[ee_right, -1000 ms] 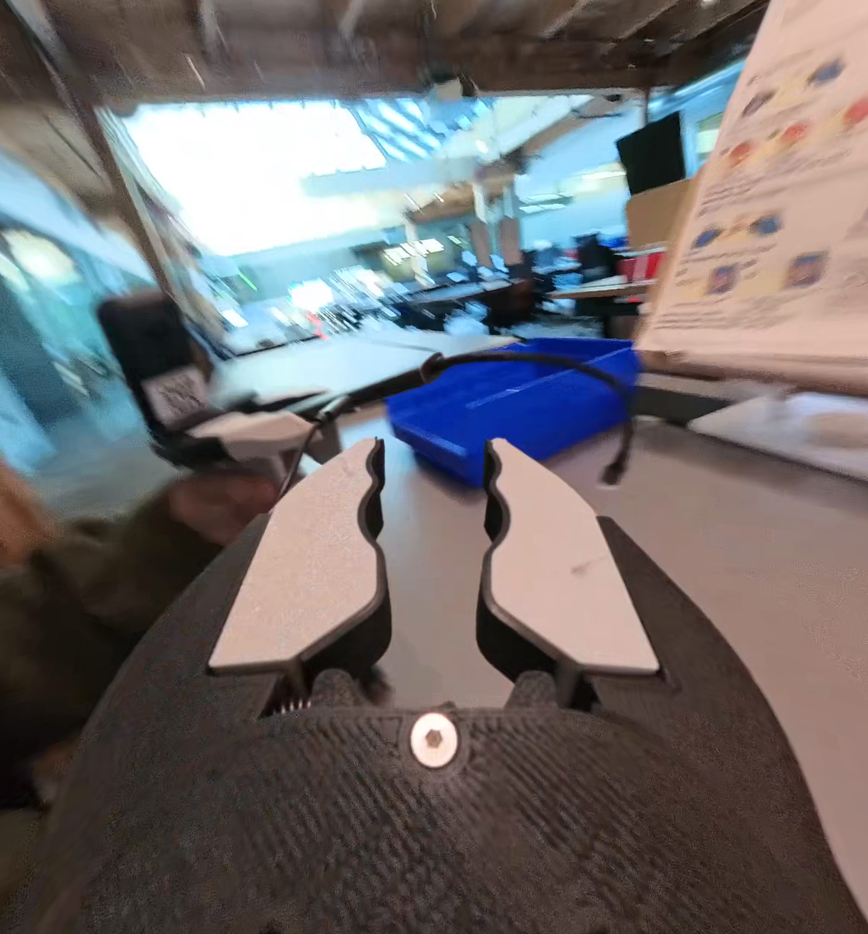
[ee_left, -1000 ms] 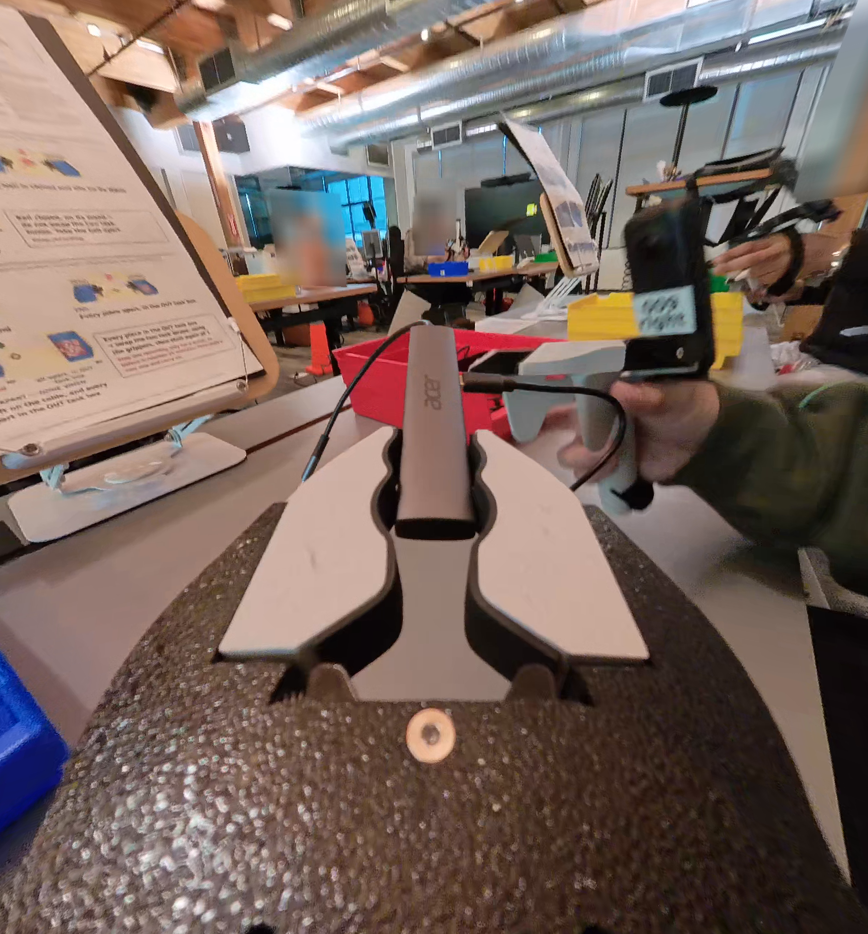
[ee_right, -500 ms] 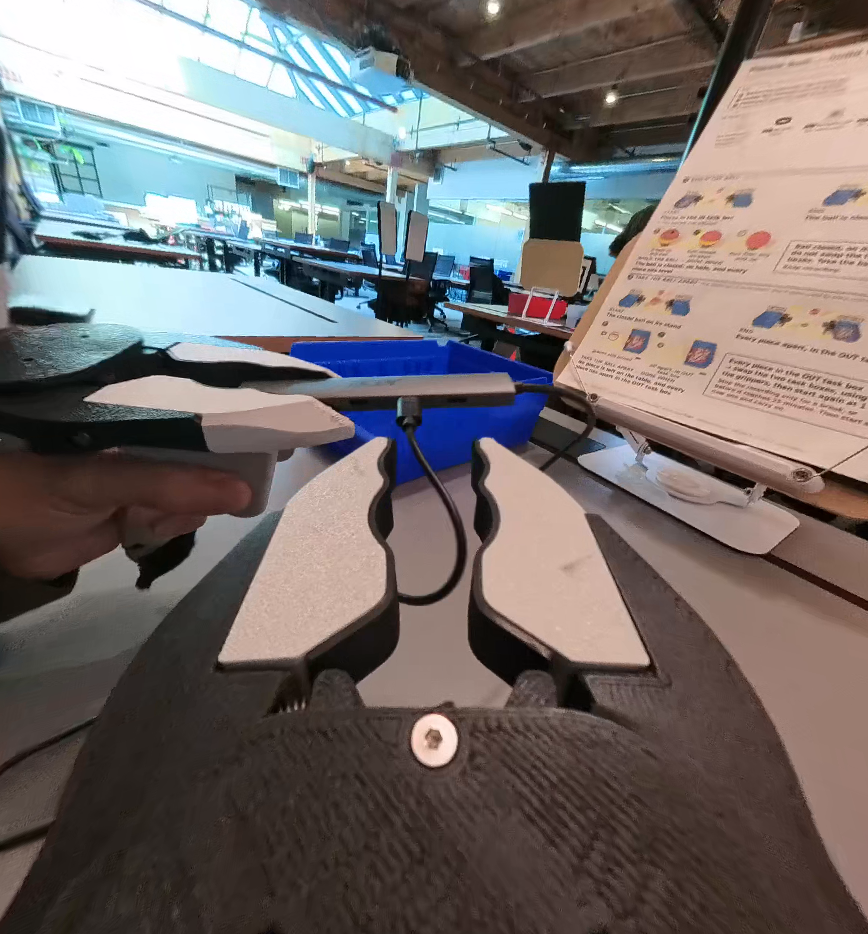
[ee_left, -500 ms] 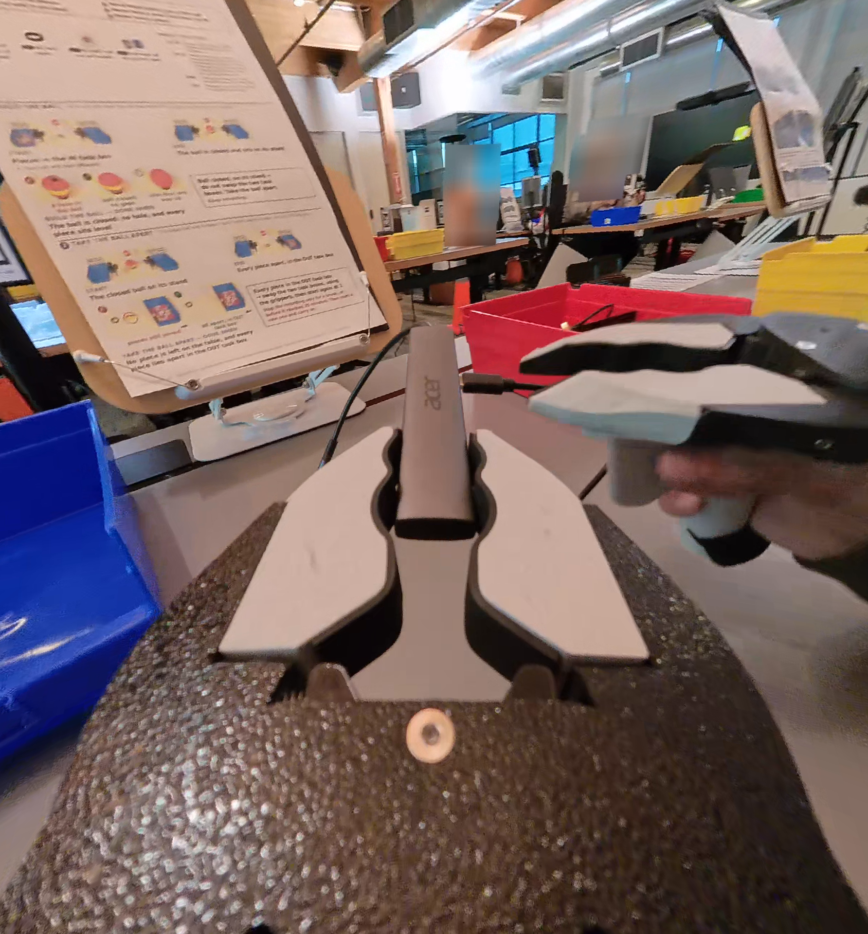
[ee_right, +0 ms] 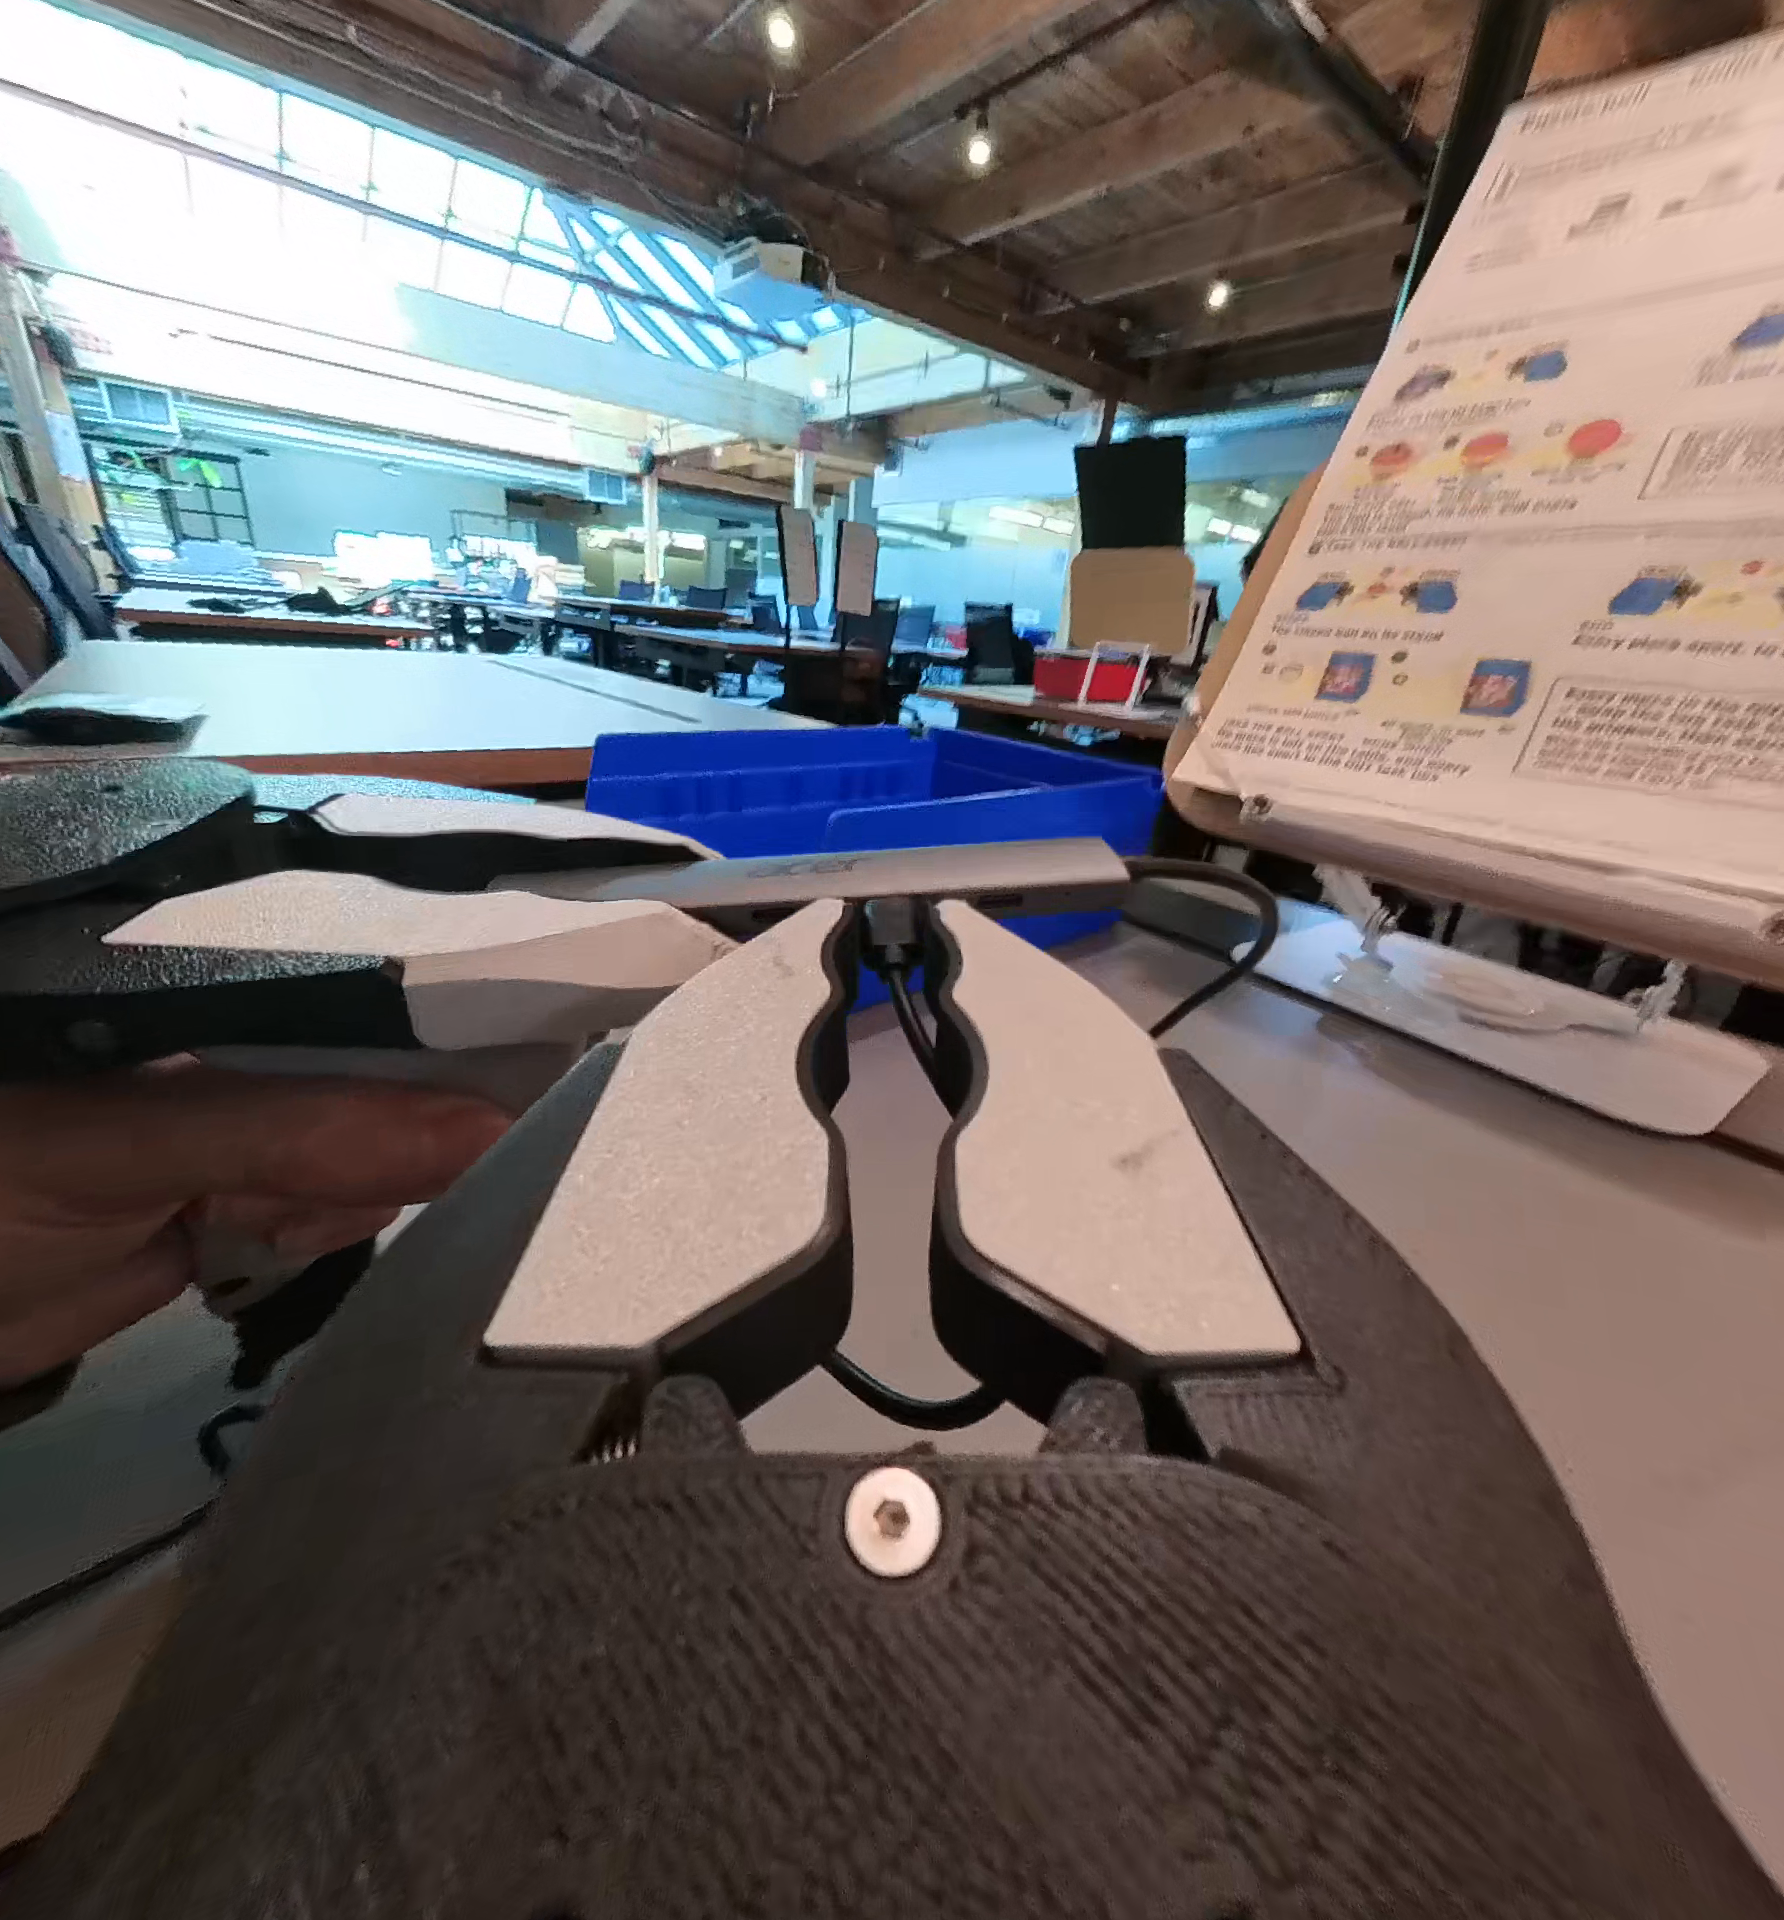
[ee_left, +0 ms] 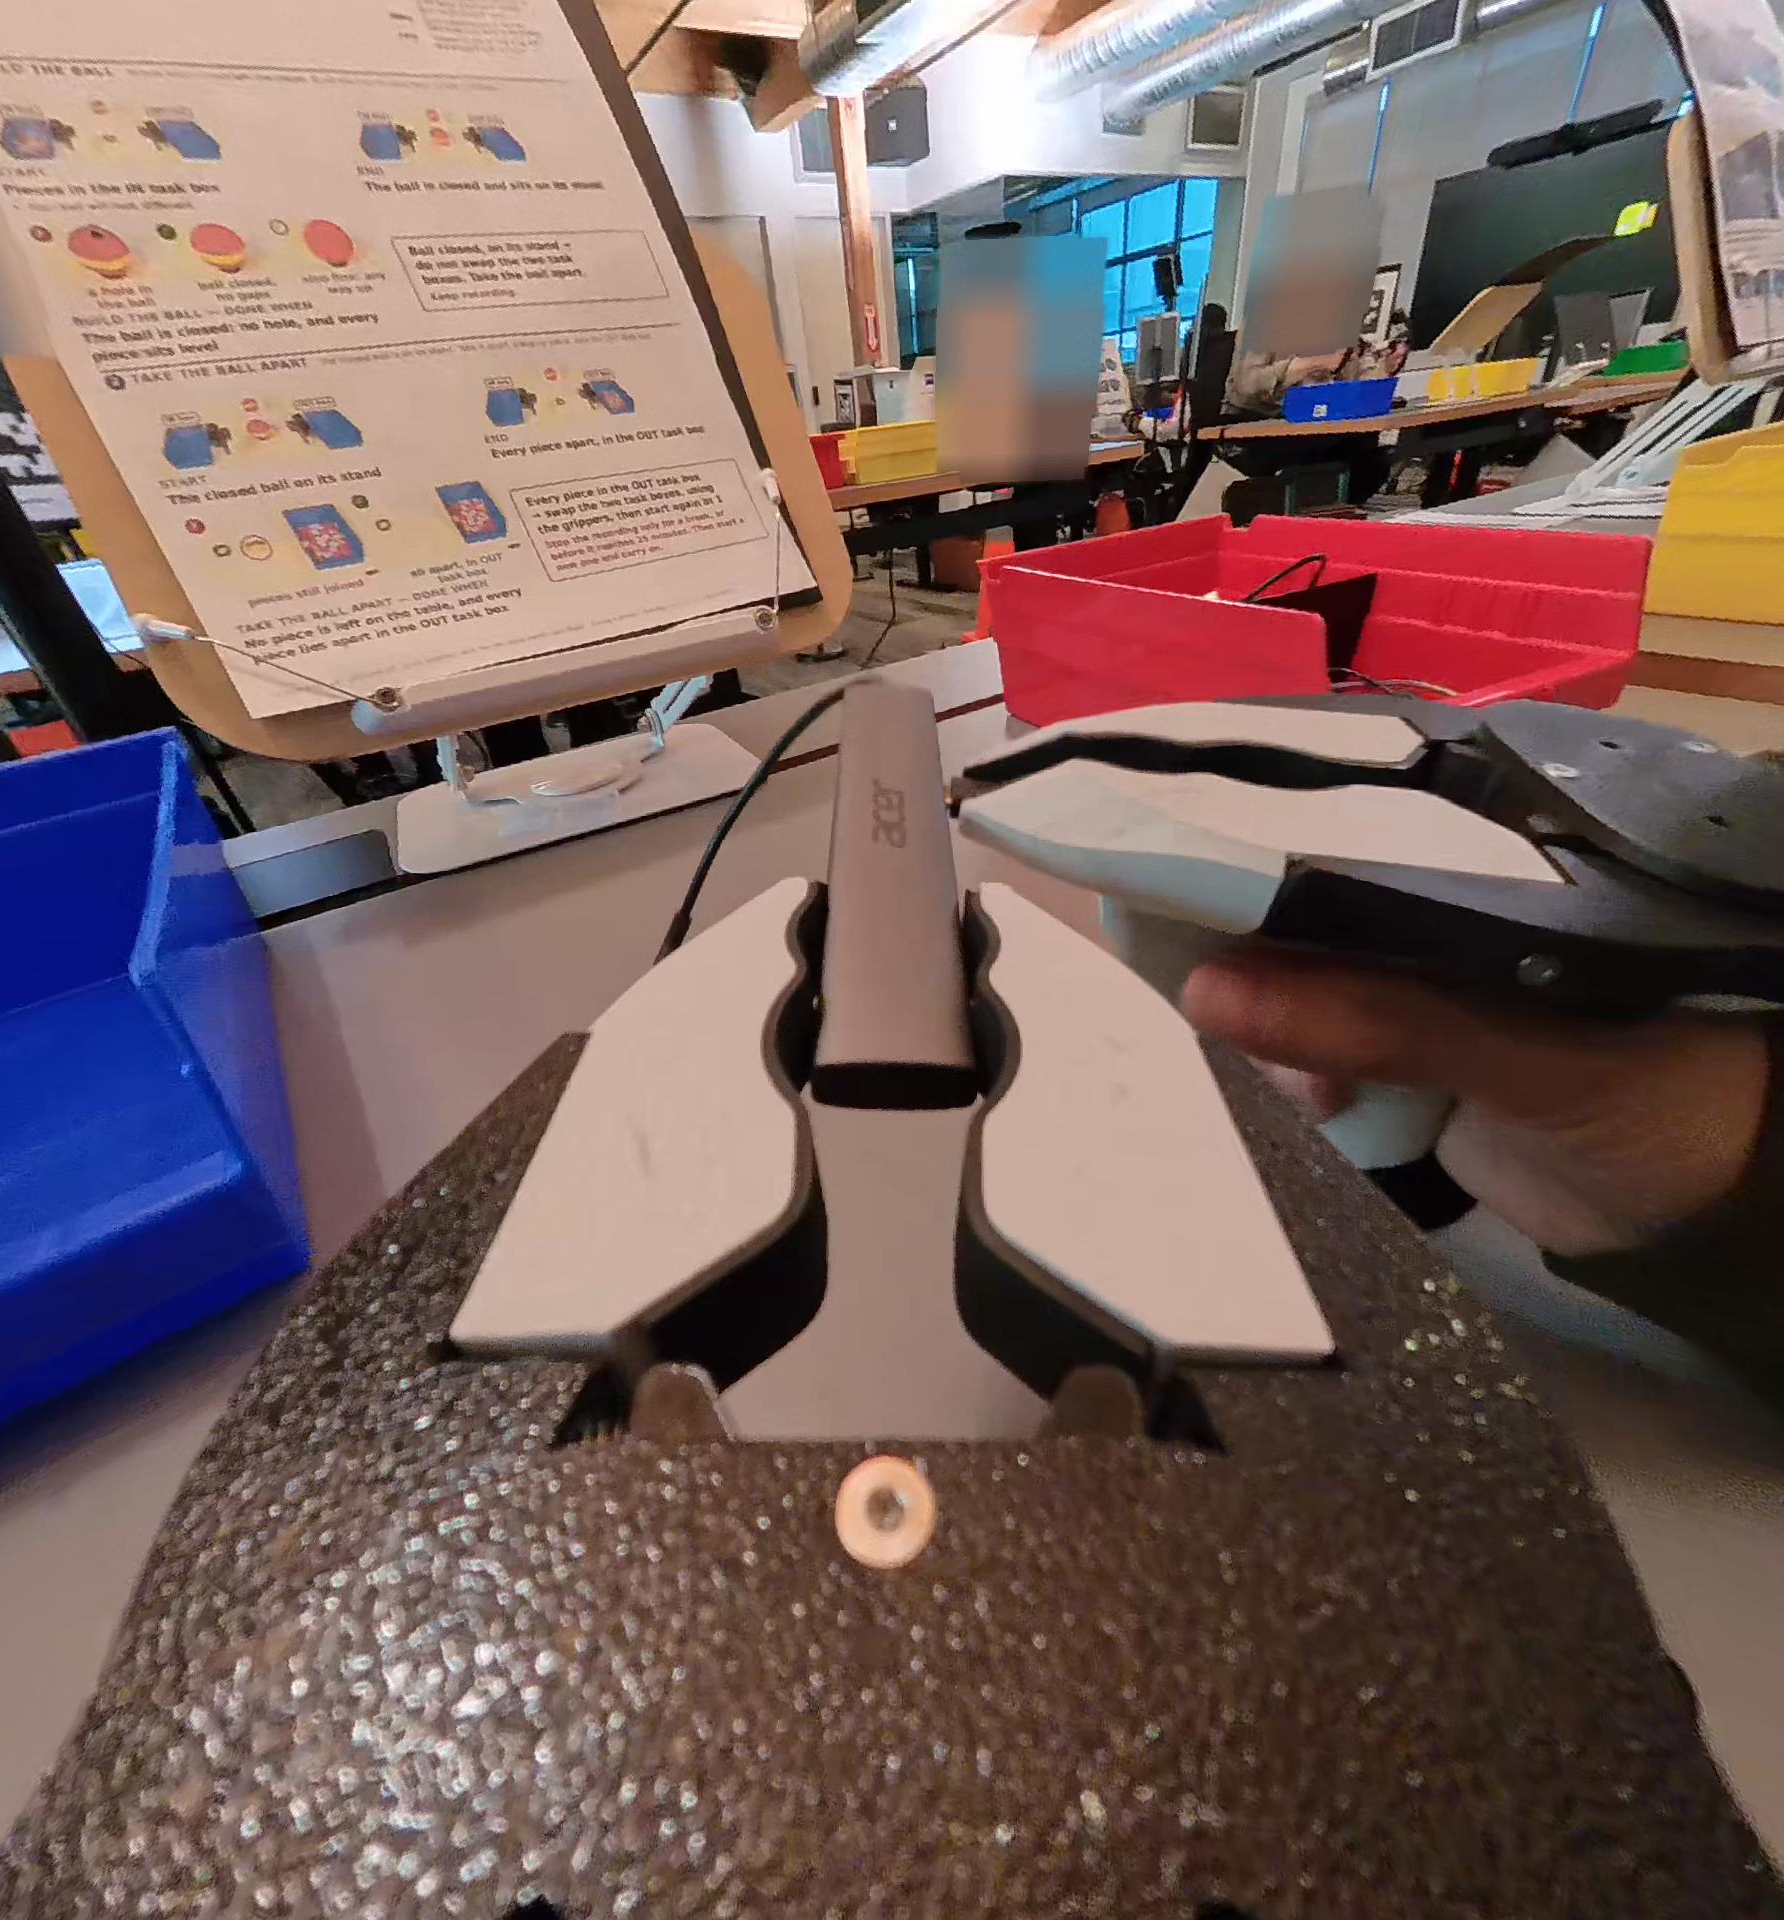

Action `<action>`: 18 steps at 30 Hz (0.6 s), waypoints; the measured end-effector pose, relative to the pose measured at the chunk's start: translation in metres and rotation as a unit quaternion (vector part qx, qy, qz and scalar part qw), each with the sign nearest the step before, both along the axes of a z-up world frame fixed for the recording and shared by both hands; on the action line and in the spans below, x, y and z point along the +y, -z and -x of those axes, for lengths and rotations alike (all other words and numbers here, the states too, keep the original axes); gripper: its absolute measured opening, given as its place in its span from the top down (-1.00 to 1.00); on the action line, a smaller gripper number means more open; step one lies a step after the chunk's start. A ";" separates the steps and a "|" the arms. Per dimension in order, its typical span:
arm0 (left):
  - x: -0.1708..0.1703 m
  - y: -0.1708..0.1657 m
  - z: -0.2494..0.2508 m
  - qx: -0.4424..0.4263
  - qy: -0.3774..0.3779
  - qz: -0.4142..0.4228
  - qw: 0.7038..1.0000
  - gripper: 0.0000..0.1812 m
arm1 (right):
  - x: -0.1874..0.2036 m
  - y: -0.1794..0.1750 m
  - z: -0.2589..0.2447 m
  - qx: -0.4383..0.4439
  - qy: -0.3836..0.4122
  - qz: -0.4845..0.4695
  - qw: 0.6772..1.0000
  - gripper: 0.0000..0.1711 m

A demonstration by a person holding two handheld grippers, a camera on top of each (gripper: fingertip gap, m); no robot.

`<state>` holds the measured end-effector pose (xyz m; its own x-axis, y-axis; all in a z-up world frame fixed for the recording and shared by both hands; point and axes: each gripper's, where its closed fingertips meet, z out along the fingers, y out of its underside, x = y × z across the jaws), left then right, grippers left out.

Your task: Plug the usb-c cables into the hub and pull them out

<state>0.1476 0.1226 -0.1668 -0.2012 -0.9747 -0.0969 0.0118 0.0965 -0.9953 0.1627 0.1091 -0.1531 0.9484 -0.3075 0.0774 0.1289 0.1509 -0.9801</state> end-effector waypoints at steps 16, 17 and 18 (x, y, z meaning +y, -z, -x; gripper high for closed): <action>0.009 0.005 0.002 -0.005 -0.039 -0.048 0.998 0.72 | 0.005 0.014 0.001 0.006 0.036 0.063 0.997 0.87; 0.009 0.003 0.003 -0.006 -0.041 -0.053 0.998 0.72 | 0.004 0.013 0.002 0.005 0.035 0.059 0.998 0.87; 0.008 0.002 0.003 -0.003 -0.038 -0.044 0.998 0.72 | 0.004 0.013 0.002 0.003 0.037 0.056 0.998 0.87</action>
<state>0.1448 0.1305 -0.1692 -0.1255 -0.9750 -0.1835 0.0080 0.1839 -0.9829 0.1603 0.1127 -0.1656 0.9241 -0.3660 0.1095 0.1294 0.0301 -0.9911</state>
